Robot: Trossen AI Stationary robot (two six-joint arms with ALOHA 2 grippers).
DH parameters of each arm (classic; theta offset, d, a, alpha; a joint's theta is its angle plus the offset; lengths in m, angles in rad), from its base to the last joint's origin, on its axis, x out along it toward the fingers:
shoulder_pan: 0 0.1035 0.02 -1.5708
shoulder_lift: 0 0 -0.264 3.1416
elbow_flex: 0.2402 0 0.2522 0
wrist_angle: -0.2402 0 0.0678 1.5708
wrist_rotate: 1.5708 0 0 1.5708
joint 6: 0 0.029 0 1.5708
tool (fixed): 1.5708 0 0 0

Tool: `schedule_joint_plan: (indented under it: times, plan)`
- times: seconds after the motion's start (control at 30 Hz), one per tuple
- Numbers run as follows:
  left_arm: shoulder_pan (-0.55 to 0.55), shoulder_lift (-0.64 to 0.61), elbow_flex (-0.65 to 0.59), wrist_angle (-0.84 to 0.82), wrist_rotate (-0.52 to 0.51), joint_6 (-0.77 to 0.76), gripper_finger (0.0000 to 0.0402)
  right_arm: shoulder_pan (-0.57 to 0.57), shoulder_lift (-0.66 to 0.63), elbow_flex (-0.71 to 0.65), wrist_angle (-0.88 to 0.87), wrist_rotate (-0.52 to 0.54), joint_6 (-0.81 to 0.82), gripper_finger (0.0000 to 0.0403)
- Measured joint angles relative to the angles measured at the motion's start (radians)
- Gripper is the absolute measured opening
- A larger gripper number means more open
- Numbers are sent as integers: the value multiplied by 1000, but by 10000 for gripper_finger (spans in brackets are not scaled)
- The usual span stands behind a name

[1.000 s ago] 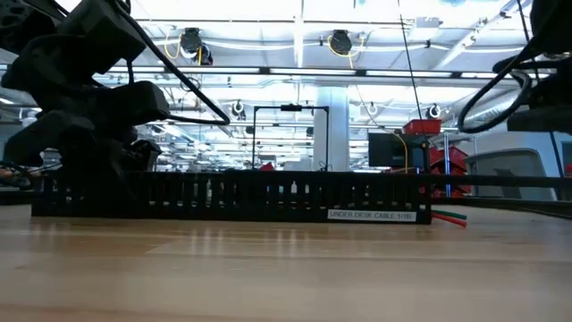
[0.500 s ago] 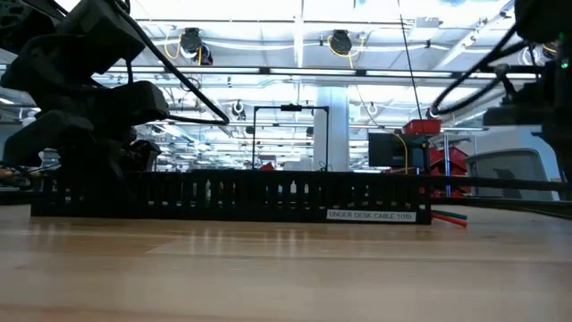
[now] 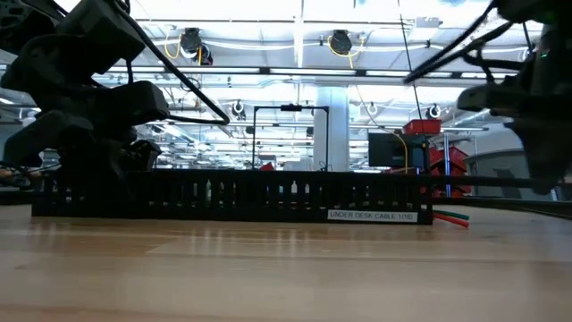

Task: Ziptie cables
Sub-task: Close the black cable duct

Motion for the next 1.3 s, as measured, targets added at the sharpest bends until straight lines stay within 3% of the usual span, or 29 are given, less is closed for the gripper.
schedule_joint_plan:
  times: [0.5, 1.0, 1.3]
  plan:
    - [0, 0, 0, 7, 0, -3, 244, -127, 94, 0, 312, 11, -239, 0]
    - [0, -1, -1, -2, -16, -10, 244, -165, 124, 40, 296, 84, -290, 0]
    - [0, -1, -1, 2, -17, -3, 244, -167, 203, 56, 302, 94, -324, 0]
